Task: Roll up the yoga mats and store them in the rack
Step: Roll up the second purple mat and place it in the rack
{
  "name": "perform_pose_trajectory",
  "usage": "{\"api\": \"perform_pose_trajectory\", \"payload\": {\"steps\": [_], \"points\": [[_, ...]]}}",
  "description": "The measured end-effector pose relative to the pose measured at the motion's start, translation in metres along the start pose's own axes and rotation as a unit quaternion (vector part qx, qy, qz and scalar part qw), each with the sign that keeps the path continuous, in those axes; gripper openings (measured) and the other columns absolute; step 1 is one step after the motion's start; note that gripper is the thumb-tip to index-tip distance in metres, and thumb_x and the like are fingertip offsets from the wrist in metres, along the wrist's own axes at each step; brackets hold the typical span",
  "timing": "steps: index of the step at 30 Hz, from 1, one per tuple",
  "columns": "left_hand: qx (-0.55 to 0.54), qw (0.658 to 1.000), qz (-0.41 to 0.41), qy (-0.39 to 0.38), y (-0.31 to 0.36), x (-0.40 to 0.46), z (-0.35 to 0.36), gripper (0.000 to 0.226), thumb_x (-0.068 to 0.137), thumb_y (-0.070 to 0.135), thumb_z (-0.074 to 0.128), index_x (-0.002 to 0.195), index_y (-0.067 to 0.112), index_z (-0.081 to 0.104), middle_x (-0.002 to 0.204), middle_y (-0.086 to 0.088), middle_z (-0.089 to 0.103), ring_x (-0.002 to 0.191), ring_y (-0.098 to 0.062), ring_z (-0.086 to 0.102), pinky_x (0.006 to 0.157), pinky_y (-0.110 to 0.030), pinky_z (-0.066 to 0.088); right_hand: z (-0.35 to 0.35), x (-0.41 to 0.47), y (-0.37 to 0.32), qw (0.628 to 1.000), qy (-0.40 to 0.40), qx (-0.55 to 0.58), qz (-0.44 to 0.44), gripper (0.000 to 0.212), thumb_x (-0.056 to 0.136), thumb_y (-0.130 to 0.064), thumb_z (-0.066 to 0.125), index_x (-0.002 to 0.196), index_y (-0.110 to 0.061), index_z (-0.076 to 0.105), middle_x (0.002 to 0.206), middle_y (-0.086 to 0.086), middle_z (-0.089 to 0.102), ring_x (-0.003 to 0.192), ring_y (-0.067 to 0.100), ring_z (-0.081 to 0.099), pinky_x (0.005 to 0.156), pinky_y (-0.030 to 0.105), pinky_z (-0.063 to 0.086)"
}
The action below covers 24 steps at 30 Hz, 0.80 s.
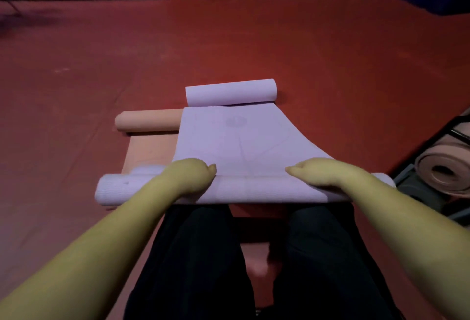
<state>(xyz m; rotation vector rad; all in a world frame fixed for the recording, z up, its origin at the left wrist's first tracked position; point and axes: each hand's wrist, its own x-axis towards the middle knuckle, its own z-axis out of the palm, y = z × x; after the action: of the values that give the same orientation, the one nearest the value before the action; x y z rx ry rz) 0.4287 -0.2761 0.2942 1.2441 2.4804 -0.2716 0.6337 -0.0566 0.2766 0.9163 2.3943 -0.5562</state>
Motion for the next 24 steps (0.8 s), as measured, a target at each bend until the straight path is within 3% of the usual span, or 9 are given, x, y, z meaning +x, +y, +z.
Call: {"api": "perform_pose_trajectory", "payload": {"steps": [3,7,10,14,16,18,21,24], "points": [[-0.017,1.000,0.002,0.014,-0.002,0.001,0.005,0.030,0.102,0.016,0.032,0.127,0.006,0.045,0.124,-0.020,0.052,0.115,-0.038,0.049,0.082,-0.037,0.040,0.002,0.004,0.002,1.000,0.010,0.023,-0.017,0.057,0.099,-0.060,0.031,0.136,-0.024,0.056,0.152,0.000,0.042,0.138,0.021,0.039,0.115,0.035,0.027],[-0.101,0.994,-0.016,0.026,-0.003,0.003,0.007,0.039,0.105,0.041,0.029,0.101,0.013,0.055,0.113,-0.014,0.064,0.100,-0.032,0.056,0.079,-0.035,0.040,0.003,0.003,0.005,0.999,0.017,0.046,-0.012,0.052,0.096,-0.065,0.033,0.122,-0.029,0.060,0.146,-0.001,0.049,0.130,0.021,0.045,0.107,0.034,0.032],[-0.095,0.992,-0.013,0.087,0.000,0.003,0.008,0.035,0.103,0.044,0.035,0.087,0.016,0.047,0.101,-0.011,0.064,0.084,-0.029,0.050,0.068,-0.035,0.036,-0.002,0.008,0.001,0.999,-0.001,0.034,0.006,0.056,0.096,-0.064,0.036,0.131,-0.026,0.058,0.148,0.000,0.047,0.133,0.022,0.043,0.108,0.036,0.031],[-0.043,0.975,-0.007,0.217,0.009,-0.001,0.016,0.049,0.102,0.044,0.039,0.086,0.007,0.067,0.093,-0.013,0.061,0.091,-0.035,0.054,0.072,-0.040,0.044,-0.009,0.023,-0.006,0.999,-0.031,-0.004,0.029,0.077,0.081,-0.077,0.037,0.134,-0.026,0.059,0.147,0.001,0.049,0.130,0.024,0.046,0.108,0.039,0.033],[-0.038,0.964,-0.002,0.265,0.015,-0.009,0.027,0.061,0.097,0.050,0.035,0.073,0.005,0.069,0.075,-0.015,0.061,0.077,-0.037,0.056,0.063,-0.041,0.045,-0.009,0.031,-0.005,0.999,-0.035,-0.015,0.038,0.084,0.071,-0.081,0.038,0.128,-0.025,0.062,0.142,0.003,0.053,0.122,0.026,0.049,0.104,0.041,0.036],[-0.031,0.955,0.002,0.296,0.017,-0.015,0.041,0.061,0.091,0.053,0.035,0.064,0.006,0.063,0.065,-0.016,0.057,0.065,-0.036,0.054,0.057,-0.039,0.041,-0.008,0.038,-0.003,0.998,-0.031,-0.022,0.045,0.071,0.078,-0.074,0.043,0.123,-0.023,0.063,0.138,0.005,0.055,0.113,0.026,0.050,0.100,0.040,0.038],[0.005,0.955,-0.005,0.298,0.017,-0.018,0.051,0.056,0.092,0.053,0.036,0.065,0.010,0.061,0.065,-0.013,0.056,0.065,-0.034,0.053,0.059,-0.039,0.040,-0.009,0.047,-0.004,0.999,-0.025,-0.020,0.038,0.051,0.083,-0.065,0.048,0.110,-0.024,0.065,0.131,0.005,0.059,0.106,0.025,0.052,0.095,0.037,0.040],[-0.009,0.963,-0.017,0.268,0.013,-0.005,0.044,0.061,0.093,0.051,0.031,0.062,0.010,0.064,0.063,-0.012,0.059,0.065,-0.035,0.056,0.060,-0.039,0.043,-0.007,0.053,-0.005,1.000,0.020,0.000,0.014,0.046,0.092,-0.058,0.046,0.105,-0.021,0.070,0.117,0.003,0.064,0.105,0.025,0.056,0.090,0.034,0.042]]}}
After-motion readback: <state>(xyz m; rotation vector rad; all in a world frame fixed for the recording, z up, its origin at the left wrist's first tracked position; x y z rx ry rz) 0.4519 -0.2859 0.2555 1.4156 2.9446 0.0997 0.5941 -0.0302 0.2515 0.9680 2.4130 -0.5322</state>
